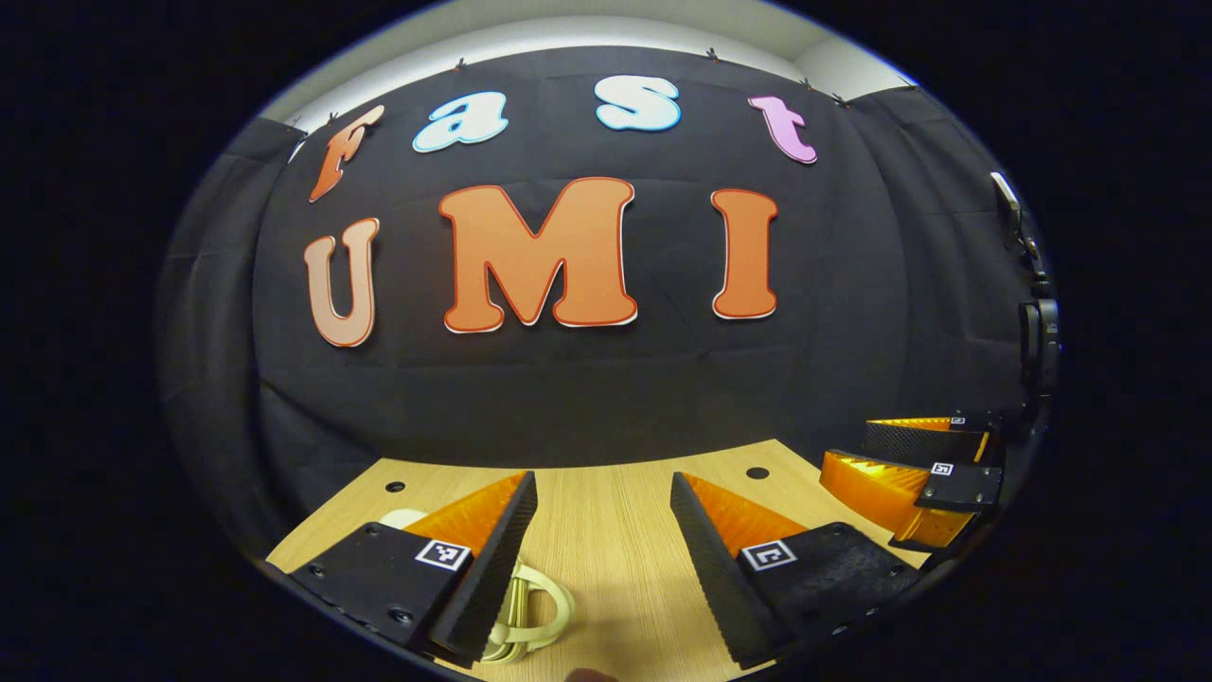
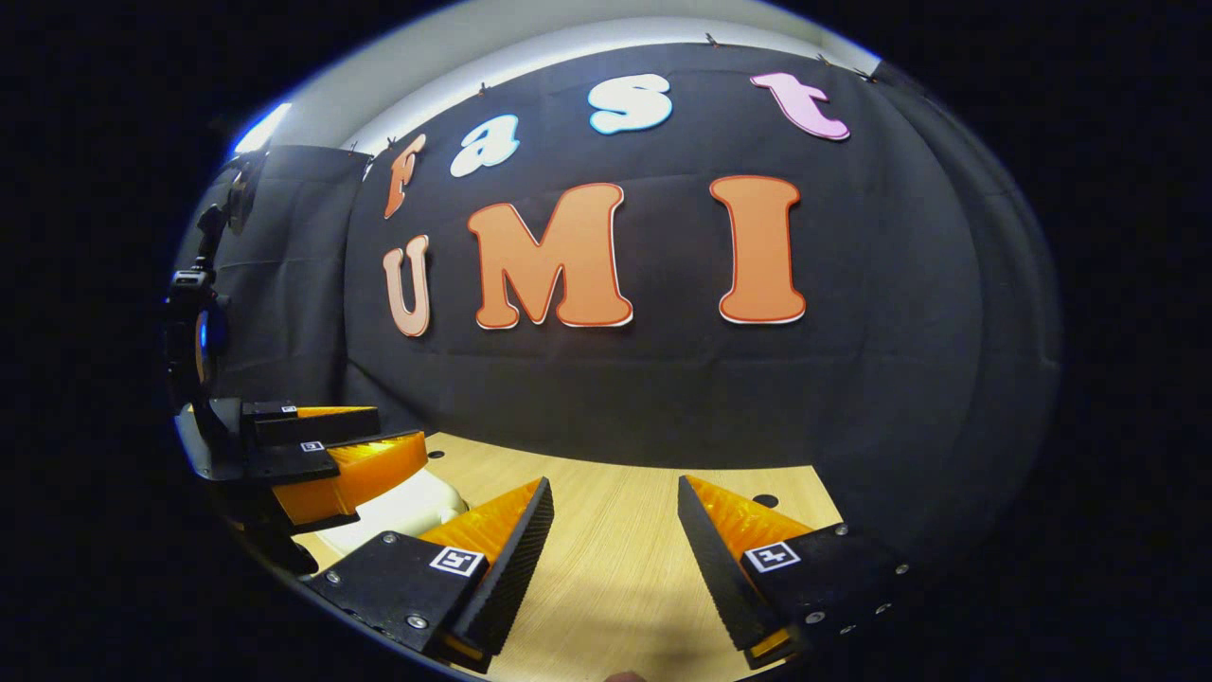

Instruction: First open the suitcase, pack the skin care products into it, and then close the suitcase.

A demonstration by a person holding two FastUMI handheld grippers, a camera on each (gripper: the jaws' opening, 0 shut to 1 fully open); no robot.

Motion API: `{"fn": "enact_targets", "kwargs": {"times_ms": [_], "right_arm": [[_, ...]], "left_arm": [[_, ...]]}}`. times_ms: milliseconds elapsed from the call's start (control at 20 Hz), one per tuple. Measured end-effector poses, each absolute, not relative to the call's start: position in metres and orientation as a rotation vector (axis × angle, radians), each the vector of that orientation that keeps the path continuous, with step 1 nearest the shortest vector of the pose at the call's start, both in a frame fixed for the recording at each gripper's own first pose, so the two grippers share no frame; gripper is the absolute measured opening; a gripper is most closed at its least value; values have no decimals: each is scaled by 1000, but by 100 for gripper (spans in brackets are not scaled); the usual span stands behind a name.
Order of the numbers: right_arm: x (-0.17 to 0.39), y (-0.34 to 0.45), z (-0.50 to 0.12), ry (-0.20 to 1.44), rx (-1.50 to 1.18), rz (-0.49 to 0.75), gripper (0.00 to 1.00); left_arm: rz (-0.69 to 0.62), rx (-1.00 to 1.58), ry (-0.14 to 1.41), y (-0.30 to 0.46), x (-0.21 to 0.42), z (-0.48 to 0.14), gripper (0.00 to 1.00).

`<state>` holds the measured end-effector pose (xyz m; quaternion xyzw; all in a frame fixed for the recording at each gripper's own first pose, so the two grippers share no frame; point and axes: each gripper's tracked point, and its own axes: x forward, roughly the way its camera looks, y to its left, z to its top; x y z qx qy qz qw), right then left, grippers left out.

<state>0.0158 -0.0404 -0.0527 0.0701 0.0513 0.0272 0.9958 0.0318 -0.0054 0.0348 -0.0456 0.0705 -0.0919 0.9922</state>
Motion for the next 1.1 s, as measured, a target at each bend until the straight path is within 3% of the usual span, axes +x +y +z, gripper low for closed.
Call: {"fn": "enact_targets", "kwargs": {"times_ms": [300,800,1100], "right_arm": [[10,-44,-21,-37,39,42,85],[6,-64,-18,-66,37,-42,86],[5,-62,-23,-49,38,-55,87]], "left_arm": [[-95,-115,3,4,32,59,88],[-142,-71,-16,-1,30,62,88],[-163,-5,0,0,34,52,100]]}}
